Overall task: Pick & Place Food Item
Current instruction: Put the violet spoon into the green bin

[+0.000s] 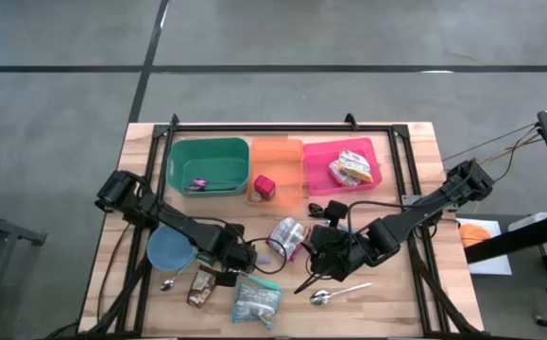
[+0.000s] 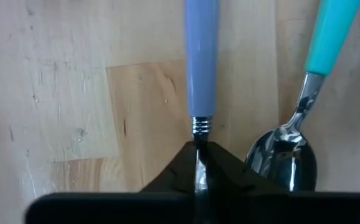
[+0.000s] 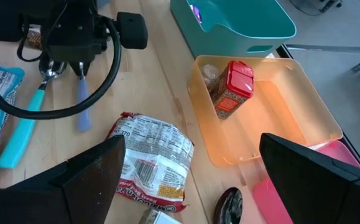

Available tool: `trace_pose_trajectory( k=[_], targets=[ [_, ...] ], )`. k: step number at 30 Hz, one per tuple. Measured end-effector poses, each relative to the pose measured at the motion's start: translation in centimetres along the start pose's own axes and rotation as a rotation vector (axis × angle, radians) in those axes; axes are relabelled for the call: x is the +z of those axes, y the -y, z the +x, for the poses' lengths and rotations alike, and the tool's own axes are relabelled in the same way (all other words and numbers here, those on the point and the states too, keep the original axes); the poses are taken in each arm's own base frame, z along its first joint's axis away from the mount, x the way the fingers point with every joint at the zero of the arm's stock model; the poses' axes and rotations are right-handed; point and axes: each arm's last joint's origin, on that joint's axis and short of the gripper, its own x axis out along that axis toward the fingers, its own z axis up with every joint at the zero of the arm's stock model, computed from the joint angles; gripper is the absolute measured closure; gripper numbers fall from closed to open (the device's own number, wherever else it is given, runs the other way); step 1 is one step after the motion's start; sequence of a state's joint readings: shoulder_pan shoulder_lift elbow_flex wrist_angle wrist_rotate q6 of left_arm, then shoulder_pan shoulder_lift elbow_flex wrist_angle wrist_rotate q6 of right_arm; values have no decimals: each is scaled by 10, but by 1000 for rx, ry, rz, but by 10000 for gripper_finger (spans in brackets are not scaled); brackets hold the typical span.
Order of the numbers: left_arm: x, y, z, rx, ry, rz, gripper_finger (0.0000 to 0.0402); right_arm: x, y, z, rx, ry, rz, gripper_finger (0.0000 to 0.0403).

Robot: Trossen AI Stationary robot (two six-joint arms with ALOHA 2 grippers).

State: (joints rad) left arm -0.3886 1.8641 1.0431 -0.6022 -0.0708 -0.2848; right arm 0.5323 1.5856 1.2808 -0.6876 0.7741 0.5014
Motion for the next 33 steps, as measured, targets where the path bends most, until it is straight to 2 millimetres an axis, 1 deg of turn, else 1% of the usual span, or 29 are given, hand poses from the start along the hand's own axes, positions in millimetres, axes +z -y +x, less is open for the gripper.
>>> trace_pose_trajectory(
  k=[2,4,15,22,26,33],
  targets=[
    [0,0,0,-1,2,-4,392,0,0,0,2,2,3,35],
    [0,0,0,0,3,-7,396,1,0,0,3,5,5,35],
    [4,0,-3,5,2,-30,401,1,-1,0,19,2,3,35],
    [9,0,-11,30,15,-30,401,1,-1,0,20,3,4,35],
    [7,-2,-17,62,20,-33,401,1,-1,0,21,2,4,35],
    [4,-2,-29,68,23,-46,400,1,-1,0,20,1,3,35]
  ],
)
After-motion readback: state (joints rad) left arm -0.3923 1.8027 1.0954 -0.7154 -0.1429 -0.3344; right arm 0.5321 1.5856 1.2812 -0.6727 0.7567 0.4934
